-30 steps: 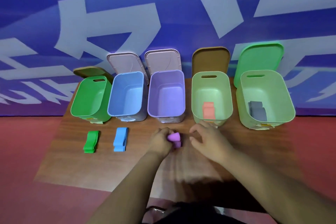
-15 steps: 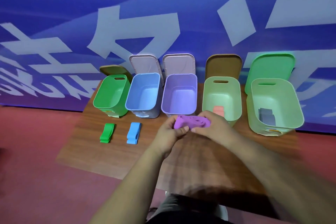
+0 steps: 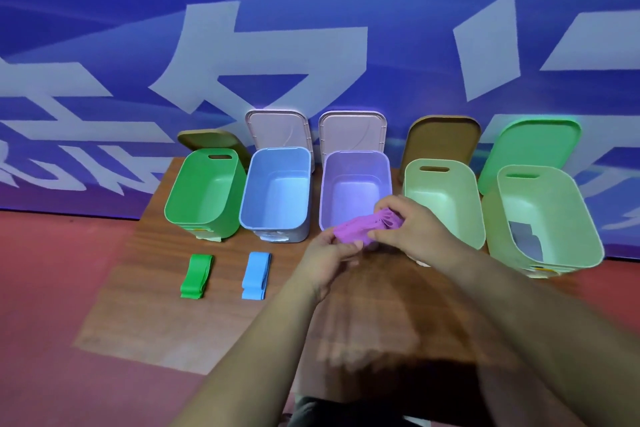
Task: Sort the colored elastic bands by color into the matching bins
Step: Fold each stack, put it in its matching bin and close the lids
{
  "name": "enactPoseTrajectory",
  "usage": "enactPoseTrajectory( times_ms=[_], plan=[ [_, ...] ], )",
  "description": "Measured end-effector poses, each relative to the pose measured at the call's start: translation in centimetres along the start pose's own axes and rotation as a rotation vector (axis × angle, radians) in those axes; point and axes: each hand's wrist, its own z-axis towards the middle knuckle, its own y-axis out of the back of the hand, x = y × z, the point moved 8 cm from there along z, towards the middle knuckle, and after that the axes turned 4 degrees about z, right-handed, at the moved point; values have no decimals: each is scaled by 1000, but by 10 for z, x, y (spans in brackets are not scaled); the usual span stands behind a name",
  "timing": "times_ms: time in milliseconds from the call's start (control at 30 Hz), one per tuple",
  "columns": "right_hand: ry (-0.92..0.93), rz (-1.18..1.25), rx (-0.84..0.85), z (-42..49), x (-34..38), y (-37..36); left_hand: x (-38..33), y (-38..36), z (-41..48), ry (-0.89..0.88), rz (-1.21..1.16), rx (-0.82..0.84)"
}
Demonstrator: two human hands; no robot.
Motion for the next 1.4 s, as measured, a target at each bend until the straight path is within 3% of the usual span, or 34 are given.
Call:
enactPoseTrajectory(
  times_ms=[133, 233, 400, 567, 867, 1200, 1400],
  plan=[
    [-56, -76, -22, 34, 0, 1, -7, 31, 19, 21, 236, -62],
    [-84, -264, -11, 62, -5, -3, -11, 54, 35, -28, 421, -100],
    [-117, -571, 151, 96, -26, -37, -14, 70, 46, -73, 699, -64],
    [-176, -629, 330, 112, -51, -74, -18, 76, 49, -87, 743, -19],
    [-292, -667, 500, 148, -96, -112, -16, 81, 53, -154, 754, 23],
    [-368, -780, 386, 164, -115, -115, -8, 100, 51, -66, 596, 57],
    [-408, -714, 185, 164, -103, -98, 4, 164, 42, 40, 773, 7]
  ],
)
